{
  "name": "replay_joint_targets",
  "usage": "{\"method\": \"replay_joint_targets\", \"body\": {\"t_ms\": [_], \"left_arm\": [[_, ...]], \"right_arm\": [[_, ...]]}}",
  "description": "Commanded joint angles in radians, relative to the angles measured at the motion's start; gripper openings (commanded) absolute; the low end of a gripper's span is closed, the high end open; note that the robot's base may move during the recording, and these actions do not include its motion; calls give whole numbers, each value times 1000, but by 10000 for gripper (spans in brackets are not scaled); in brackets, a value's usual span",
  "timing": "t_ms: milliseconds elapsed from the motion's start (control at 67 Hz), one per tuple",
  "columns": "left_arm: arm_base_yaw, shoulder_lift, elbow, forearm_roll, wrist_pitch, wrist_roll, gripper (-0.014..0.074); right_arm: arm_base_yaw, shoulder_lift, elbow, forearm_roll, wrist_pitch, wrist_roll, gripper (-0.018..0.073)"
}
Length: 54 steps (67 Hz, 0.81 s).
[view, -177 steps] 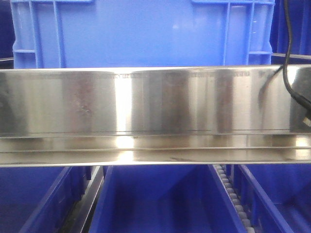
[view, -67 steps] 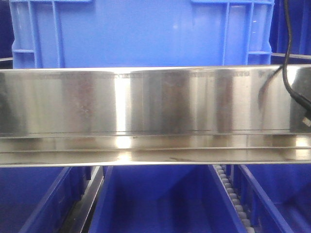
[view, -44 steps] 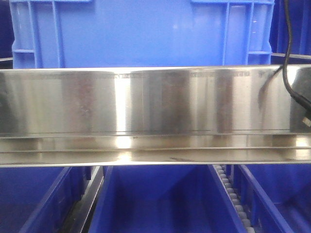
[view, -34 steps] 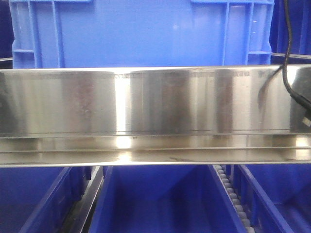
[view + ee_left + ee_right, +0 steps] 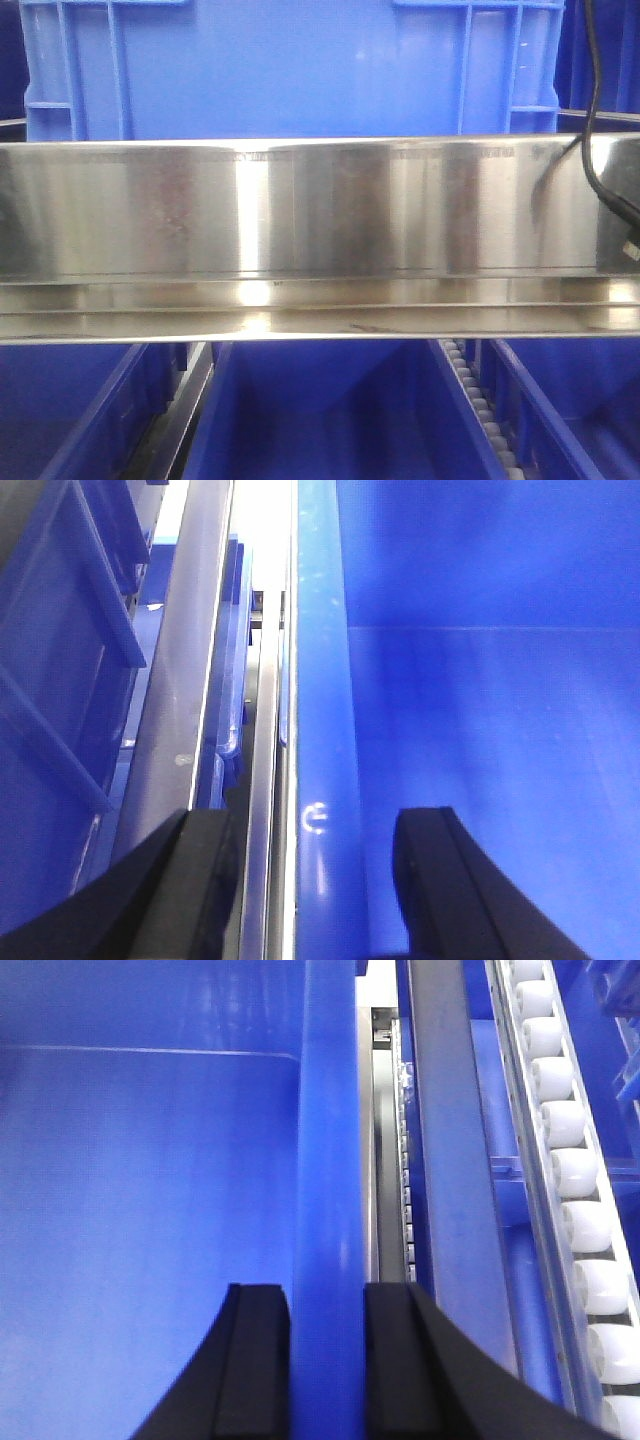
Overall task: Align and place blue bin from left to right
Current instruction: 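Lower both grippers onto the bin walls and close on the rims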
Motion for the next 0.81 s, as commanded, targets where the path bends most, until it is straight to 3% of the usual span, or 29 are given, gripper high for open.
{"method": "replay_joint_targets", "body": {"t_ms": [0, 597, 716, 790], "left_arm": [[4, 2, -11, 3, -3, -5, 276], [4, 12, -11, 3, 4, -5, 276], [4, 12, -11, 3, 4, -5, 237], [4, 12, -11, 3, 4, -5, 164]], "right_arm": [[-4, -1, -7, -15, 4, 0, -78], [-4, -1, -7, -15, 4, 0, -78], [-4, -1, -7, -15, 4, 0, -78], [-4, -1, -7, -15, 0, 0, -78]]}}
